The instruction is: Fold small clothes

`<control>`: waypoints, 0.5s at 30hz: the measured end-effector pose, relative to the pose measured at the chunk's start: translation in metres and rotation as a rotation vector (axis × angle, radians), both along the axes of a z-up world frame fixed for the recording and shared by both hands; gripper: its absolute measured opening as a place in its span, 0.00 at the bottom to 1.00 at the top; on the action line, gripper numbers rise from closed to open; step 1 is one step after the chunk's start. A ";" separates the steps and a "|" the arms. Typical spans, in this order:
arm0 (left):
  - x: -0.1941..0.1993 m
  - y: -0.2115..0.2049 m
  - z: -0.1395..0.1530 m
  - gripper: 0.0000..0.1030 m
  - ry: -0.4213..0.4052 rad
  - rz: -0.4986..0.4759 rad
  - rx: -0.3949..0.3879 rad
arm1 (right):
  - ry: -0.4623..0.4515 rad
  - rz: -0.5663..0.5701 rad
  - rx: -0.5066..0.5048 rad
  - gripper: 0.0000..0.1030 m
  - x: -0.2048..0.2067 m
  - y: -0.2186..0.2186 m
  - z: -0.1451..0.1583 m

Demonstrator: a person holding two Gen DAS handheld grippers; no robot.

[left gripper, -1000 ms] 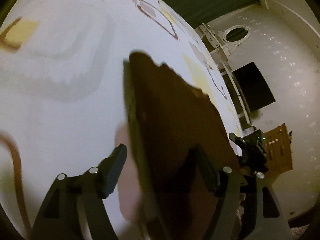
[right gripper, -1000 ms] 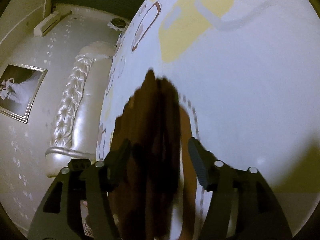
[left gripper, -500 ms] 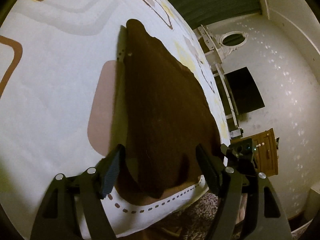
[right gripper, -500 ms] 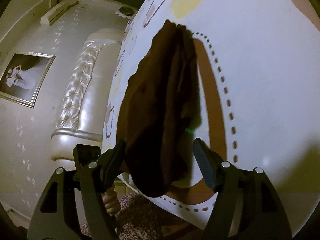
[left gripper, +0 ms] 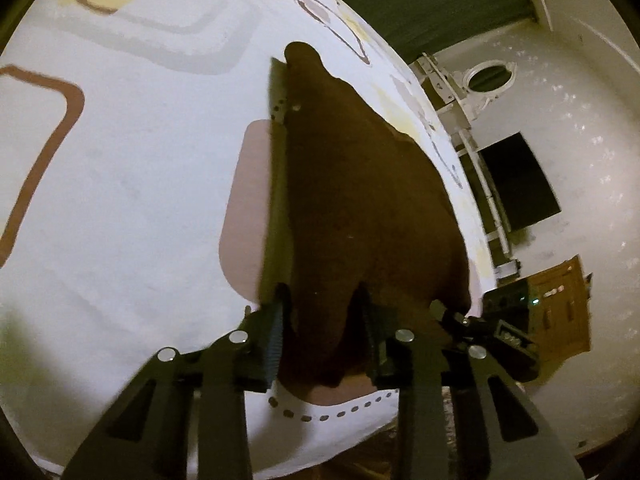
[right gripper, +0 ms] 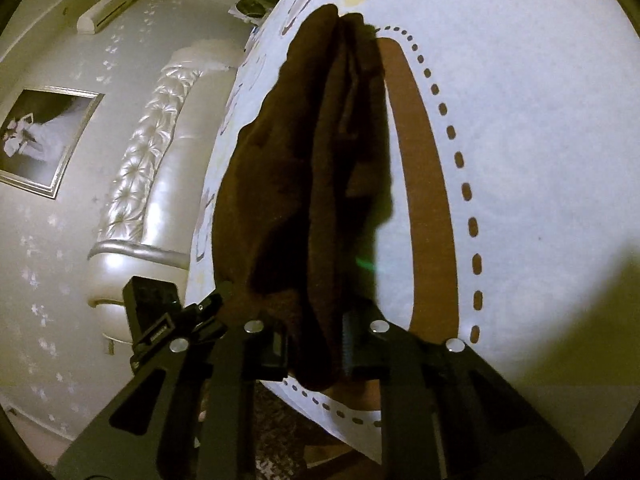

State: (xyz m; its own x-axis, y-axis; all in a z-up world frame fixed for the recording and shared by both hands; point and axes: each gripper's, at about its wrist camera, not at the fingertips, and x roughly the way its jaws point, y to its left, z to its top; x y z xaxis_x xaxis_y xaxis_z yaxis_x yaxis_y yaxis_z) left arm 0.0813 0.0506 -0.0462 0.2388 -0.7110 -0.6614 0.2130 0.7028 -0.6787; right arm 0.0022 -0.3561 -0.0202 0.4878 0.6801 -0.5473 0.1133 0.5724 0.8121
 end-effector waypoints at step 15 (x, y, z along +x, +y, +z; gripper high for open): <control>-0.003 -0.016 0.001 0.31 -0.046 -0.001 0.070 | 0.038 -0.049 0.024 0.15 -0.004 -0.005 -0.007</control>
